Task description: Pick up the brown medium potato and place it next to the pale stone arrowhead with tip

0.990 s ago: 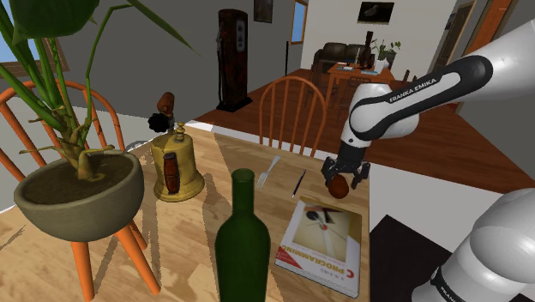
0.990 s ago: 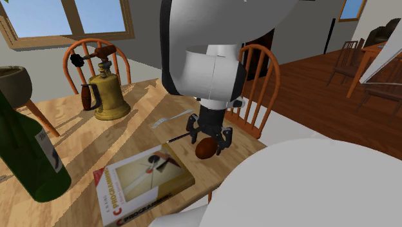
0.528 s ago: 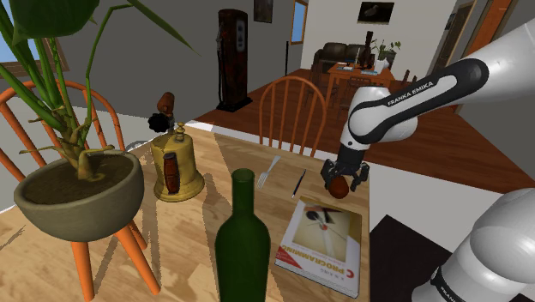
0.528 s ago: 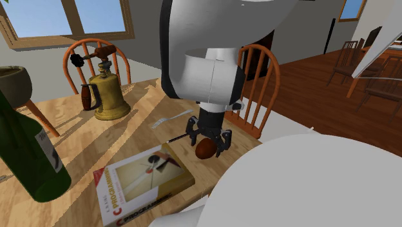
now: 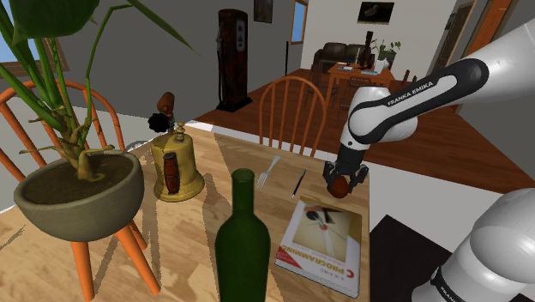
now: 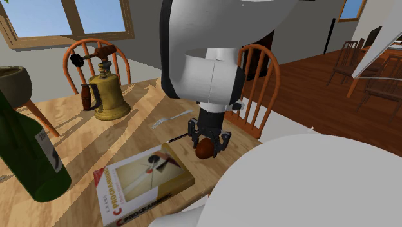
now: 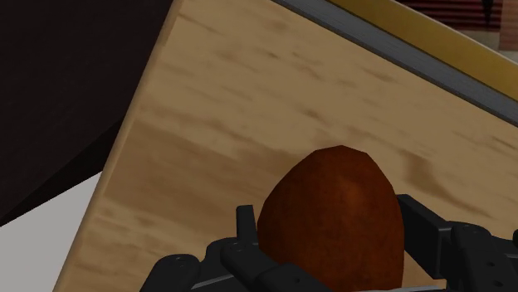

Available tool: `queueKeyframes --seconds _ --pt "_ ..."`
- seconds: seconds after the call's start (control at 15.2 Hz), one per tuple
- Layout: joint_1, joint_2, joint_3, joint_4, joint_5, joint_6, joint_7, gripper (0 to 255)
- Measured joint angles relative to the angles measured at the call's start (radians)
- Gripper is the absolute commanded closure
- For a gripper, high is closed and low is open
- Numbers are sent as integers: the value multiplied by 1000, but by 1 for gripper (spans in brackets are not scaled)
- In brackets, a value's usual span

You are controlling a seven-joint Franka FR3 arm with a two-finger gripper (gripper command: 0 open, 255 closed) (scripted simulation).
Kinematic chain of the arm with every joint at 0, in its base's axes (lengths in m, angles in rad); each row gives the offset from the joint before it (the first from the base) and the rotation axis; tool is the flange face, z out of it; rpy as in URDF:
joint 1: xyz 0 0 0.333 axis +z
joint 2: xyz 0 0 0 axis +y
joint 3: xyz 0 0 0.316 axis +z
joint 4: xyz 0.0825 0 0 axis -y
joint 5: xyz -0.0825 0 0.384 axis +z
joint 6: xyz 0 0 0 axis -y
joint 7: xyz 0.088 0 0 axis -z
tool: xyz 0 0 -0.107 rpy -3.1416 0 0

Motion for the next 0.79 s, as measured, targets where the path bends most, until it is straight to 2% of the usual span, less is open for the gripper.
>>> queueKeyframes --seconds 0.26,0.79 --pt "-1 -8 -1 0 -1 -8 1 255" --pt "-7 -81 -2 53 -18 -133 21 255"
